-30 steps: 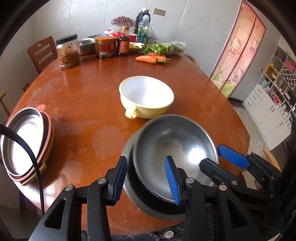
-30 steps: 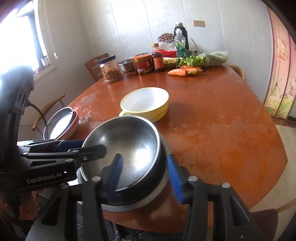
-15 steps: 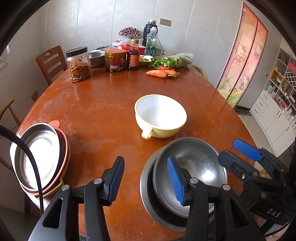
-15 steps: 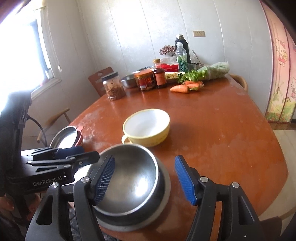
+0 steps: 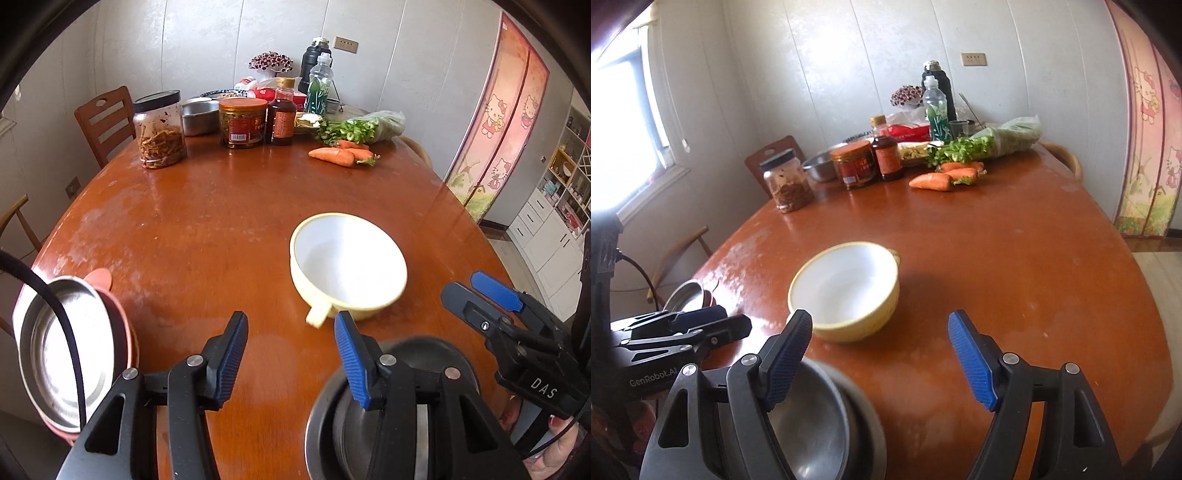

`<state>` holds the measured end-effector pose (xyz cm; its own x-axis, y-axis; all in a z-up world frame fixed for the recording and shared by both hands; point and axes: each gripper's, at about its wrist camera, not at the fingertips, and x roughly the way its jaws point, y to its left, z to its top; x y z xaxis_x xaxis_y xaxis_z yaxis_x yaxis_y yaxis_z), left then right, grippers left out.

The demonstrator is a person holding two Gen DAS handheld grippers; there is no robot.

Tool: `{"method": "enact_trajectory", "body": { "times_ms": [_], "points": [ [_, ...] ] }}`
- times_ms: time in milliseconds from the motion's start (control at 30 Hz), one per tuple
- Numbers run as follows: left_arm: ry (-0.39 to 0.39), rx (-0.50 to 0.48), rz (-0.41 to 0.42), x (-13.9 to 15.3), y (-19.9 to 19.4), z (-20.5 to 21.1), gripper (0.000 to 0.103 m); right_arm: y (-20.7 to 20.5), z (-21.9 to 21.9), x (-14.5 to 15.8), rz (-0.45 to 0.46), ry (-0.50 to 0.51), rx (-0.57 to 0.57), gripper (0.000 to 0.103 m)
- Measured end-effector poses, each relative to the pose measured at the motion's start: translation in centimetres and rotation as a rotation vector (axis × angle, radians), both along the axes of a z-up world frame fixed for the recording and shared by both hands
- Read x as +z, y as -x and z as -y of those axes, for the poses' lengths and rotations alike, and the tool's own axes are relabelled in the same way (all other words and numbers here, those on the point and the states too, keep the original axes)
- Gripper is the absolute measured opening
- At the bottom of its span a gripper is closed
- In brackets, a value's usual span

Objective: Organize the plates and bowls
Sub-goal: 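Move both tools to the white bowl with yellow rim and grasp its rim, then lift the white bowl with both tools and lower it into the steel bowl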

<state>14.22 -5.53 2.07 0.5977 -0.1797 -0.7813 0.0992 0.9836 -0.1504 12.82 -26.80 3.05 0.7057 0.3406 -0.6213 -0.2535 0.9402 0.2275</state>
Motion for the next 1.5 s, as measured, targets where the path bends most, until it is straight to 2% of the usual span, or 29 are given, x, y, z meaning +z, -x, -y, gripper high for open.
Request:
{"method": "enact_trajectory", "body": {
  "times_ms": [100,200,433,733,767,900,933,967,1000,1133,1233,1500],
  "points": [
    [-0.003,-0.005,-0.003,-0.3,-1.3,0.2,0.049,-1.5,0.5,-0.6,-0.016,-0.058,0.004,0.080],
    [-0.002,-0.005,-0.008,-0.5,-2.5,0.2,0.049,-2.6,0.7,-0.9,-0.029,-0.074,0.004,0.080],
    [-0.001,0.008,-0.039,-1.8,-4.8,-0.2,0.050,-5.0,0.3,-2.1,-0.073,-0.006,-0.001,0.081],
    [0.062,-0.022,-0.118,-3.7,-7.0,0.0,0.051,-7.7,-0.1,-4.2,-0.177,-0.034,0.047,0.080],
    [0.070,-0.024,-0.126,-4.0,-7.2,0.1,0.051,-8.0,-0.2,-4.5,-0.196,-0.062,0.069,0.078],
    [0.132,-0.051,-0.179,-5.2,-8.3,0.5,0.050,-8.4,-0.7,-4.9,-0.218,-0.064,0.104,0.049],
    [0.142,-0.059,-0.184,-5.3,-8.5,0.6,0.045,-8.4,-0.8,-5.0,-0.225,-0.069,0.112,0.040],
    [0.151,-0.070,-0.187,-5.4,-8.5,0.8,0.037,-8.4,-1.0,-4.9,-0.223,-0.073,0.117,0.038],
    [0.150,-0.081,-0.189,-5.4,-8.6,1.1,0.037,-8.3,-1.1,-4.8,-0.217,-0.073,0.123,0.033],
    [0.149,-0.084,-0.170,-4.8,-8.3,1.4,0.036,-7.9,-1.7,-3.8,-0.165,-0.016,0.116,0.031],
    [0.168,-0.069,-0.153,-3.8,-8.0,1.0,0.036,-7.4,-1.7,-2.6,-0.132,-0.023,0.115,0.031],
    [0.165,-0.074,-0.031,1.0,-4.8,0.8,0.036,-5.4,-2.2,1.4,-0.040,-0.020,0.129,0.031]
  ]
}}
